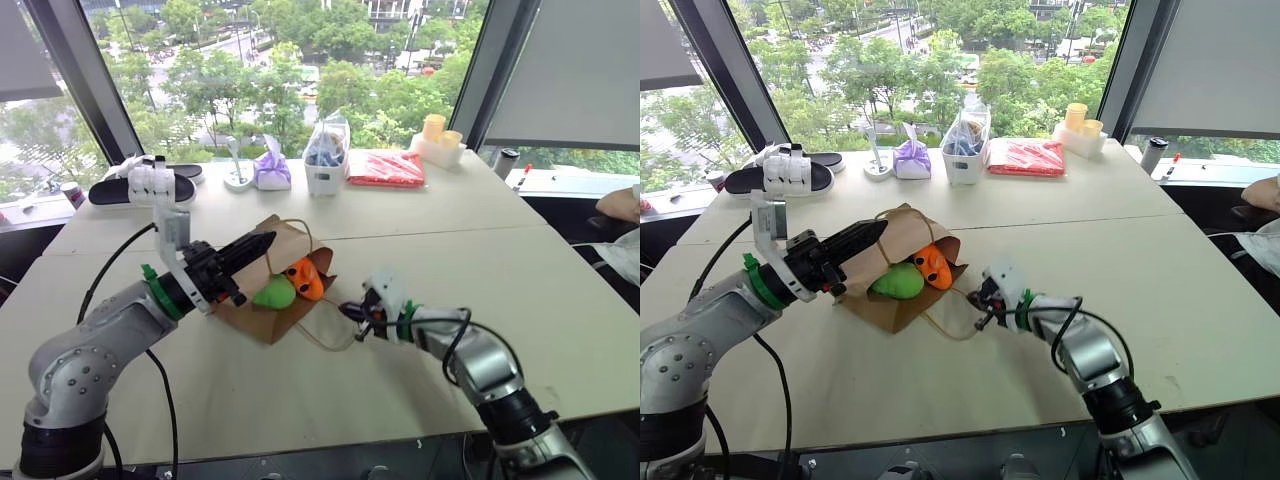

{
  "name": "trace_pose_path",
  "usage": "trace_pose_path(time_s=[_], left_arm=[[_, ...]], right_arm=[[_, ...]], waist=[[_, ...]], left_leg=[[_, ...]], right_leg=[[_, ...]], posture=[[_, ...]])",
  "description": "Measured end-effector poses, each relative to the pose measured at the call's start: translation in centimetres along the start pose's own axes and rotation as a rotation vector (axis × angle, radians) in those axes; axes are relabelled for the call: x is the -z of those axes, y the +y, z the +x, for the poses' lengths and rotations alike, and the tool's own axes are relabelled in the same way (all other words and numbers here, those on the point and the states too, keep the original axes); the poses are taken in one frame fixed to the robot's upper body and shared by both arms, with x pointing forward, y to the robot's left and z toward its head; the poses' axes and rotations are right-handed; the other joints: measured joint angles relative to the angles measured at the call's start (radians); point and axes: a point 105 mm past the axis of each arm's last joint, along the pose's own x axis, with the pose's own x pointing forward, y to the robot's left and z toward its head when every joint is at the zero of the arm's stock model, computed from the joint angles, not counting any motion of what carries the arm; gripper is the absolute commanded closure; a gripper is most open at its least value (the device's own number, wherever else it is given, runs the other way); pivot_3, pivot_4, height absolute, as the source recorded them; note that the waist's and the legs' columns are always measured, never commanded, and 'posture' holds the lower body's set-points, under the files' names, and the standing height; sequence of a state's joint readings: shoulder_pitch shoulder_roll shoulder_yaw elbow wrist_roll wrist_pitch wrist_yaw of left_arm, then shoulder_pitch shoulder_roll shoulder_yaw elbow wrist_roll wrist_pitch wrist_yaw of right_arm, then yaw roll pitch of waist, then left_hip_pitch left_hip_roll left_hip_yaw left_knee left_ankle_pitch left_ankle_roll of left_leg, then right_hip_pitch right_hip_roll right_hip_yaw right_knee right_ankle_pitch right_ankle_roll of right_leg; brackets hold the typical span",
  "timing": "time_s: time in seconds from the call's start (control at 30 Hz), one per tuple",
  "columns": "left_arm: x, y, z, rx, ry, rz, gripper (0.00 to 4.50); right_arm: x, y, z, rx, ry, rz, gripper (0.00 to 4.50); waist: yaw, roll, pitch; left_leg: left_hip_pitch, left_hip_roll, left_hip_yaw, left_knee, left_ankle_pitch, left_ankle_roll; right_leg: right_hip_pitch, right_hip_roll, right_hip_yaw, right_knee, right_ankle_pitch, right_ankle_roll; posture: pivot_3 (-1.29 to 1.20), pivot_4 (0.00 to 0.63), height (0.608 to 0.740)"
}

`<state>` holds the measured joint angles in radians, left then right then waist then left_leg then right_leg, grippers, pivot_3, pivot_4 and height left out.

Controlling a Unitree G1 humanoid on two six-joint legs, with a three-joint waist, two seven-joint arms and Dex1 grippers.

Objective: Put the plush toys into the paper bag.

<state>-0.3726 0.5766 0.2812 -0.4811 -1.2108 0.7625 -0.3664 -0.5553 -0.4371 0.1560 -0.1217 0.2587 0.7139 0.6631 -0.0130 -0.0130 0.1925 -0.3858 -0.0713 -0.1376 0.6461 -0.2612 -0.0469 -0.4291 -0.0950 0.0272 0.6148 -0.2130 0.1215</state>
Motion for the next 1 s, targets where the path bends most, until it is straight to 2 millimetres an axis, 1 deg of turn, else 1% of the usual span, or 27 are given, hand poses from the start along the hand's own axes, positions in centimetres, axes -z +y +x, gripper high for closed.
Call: trace_pose_path(time_s=[0.07,0.1,0.13,0.2,0.27,0.37,0.43,0.6,0.7,0.77,0.83,0.87,0.9,0.93,1.0], left_arm=[[-0.5,-0.1,0.2,0.008,-0.016,0.011,4.50],[-0.6,-0.1,0.3,0.011,-0.021,0.015,4.50],[-0.7,-0.1,0.3,0.012,-0.023,0.017,4.50],[-0.8,-0.1,0.4,0.013,-0.029,0.015,4.50],[-1.3,-0.3,0.8,0.025,-0.052,0.017,4.50],[-2.4,-0.6,1.5,0.040,-0.086,0.034,4.50],[-2.5,-0.4,1.6,0.032,-0.104,0.025,4.50],[-2.3,0.2,1.9,0.000,-0.137,-0.021,4.50],[-2.0,0.6,1.9,-0.028,-0.145,-0.024,4.50],[-1.1,1.4,1.6,-0.070,-0.122,-0.031,4.50],[0.3,2.1,1.1,-0.106,-0.081,-0.064,4.50],[1.0,2.3,0.8,-0.119,-0.058,-0.079,4.24],[1.5,2.5,0.6,-0.131,-0.039,-0.090,3.94],[2.0,2.6,0.3,-0.142,-0.019,-0.099,3.59],[2.5,2.7,-0.2,-0.154,0.014,-0.097,2.66]], right_arm=[[-3.2,-1.3,-1.1,0.020,-0.072,-0.034,4.44],[-4.6,-1.9,-1.6,0.033,-0.099,-0.056,4.44],[-5.5,-2.3,-2.1,0.040,-0.116,-0.070,4.44],[-6.6,-2.7,-2.7,0.034,-0.137,-0.072,4.44],[-7.6,-3.1,-3.1,0.023,-0.145,-0.072,4.44],[-10.1,-3.8,-3.9,0.026,-0.189,-0.099,4.44],[-11.2,-4.4,-4.5,0.037,-0.210,-0.110,4.44],[-10.9,-4.7,-4.3,0.022,-0.202,-0.083,4.44],[-11.3,-4.8,-4.4,0.019,-0.201,-0.086,4.44],[-11.1,-4.8,-4.3,0.014,-0.192,-0.088,4.44],[-10.6,-4.7,-4.2,0.005,-0.183,-0.084,4.44],[-10.3,-4.7,-4.2,0.004,-0.178,-0.080,4.48],[-10.1,-4.7,-4.1,0.003,-0.173,-0.074,4.23],[-9.9,-4.7,-4.1,0.002,-0.170,-0.071,3.92],[-9.9,-4.8,-4.3,0.002,-0.167,-0.073,3.15]], waist=[[0.001,0.000,0.000],[0.001,0.000,0.000],[0.001,0.000,0.000],[0.000,0.000,0.000],[0.000,0.000,0.000],[0.000,0.000,0.000],[0.000,0.000,0.000],[-0.001,0.000,0.000],[0.000,0.000,0.000],[0.000,0.000,0.000],[0.000,0.000,0.000],[0.000,0.000,0.000],[0.000,0.000,0.000],[0.000,0.000,0.000],[0.000,0.000,0.000]], left_leg=[[0.000,0.000,0.000,0.000,0.000,0.000],[0.000,0.000,0.000,-0.001,0.000,0.000],[0.000,0.000,0.000,-0.001,0.000,0.000],[-0.001,0.000,0.000,-0.001,0.000,0.001],[-0.002,0.000,0.000,0.000,0.000,0.001],[-0.002,0.000,0.000,0.000,0.000,0.000],[-0.002,0.000,0.000,0.000,0.000,0.001],[-0.002,0.000,0.000,-0.001,0.000,0.001],[-0.002,0.000,0.000,-0.001,0.000,0.001],[-0.002,0.000,0.000,-0.001,0.000,0.001],[-0.002,0.000,0.000,-0.001,0.000,0.001],[-0.002,0.000,0.000,-0.001,0.000,0.001],[-0.003,0.000,0.000,-0.001,0.000,0.001],[-0.003,0.000,0.000,0.000,0.000,0.001],[-0.003,0.000,0.000,0.000,0.000,0.001]], right_leg=[[0.000,0.000,0.000,0.000,0.000,0.000],[0.000,0.000,0.000,-0.001,0.000,0.000],[0.000,0.000,0.000,-0.001,0.000,0.000],[0.000,0.000,0.000,-0.001,0.000,0.000],[-0.001,0.000,0.000,-0.001,0.000,0.000],[-0.001,0.000,0.000,-0.001,0.000,0.000],[-0.001,0.000,0.000,-0.001,0.000,0.000],[-0.002,0.000,0.000,-0.001,0.000,0.000],[-0.002,0.000,0.000,-0.001,0.000,0.000],[-0.002,0.000,0.000,-0.001,0.000,0.000],[-0.002,0.000,0.000,-0.001,0.000,0.000],[-0.002,0.000,0.000,-0.001,0.000,0.000],[-0.002,0.000,0.000,-0.001,0.000,0.000],[-0.002,0.000,0.000,-0.001,0.000,0.000],[-0.002,0.000,0.000,-0.001,0.000,0.000]], posture=[[0.00,0.150,0.740],[0.00,0.150,0.740],[0.00,0.150,0.740],[0.00,0.150,0.740],[0.00,0.150,0.740],[0.00,0.150,0.740],[0.00,0.150,0.740],[0.00,0.150,0.740],[0.00,0.150,0.740],[0.00,0.150,0.740],[0.00,0.150,0.740],[0.00,0.150,0.740],[0.00,0.150,0.740],[0.00,0.150,0.740],[0.00,0.150,0.740]])
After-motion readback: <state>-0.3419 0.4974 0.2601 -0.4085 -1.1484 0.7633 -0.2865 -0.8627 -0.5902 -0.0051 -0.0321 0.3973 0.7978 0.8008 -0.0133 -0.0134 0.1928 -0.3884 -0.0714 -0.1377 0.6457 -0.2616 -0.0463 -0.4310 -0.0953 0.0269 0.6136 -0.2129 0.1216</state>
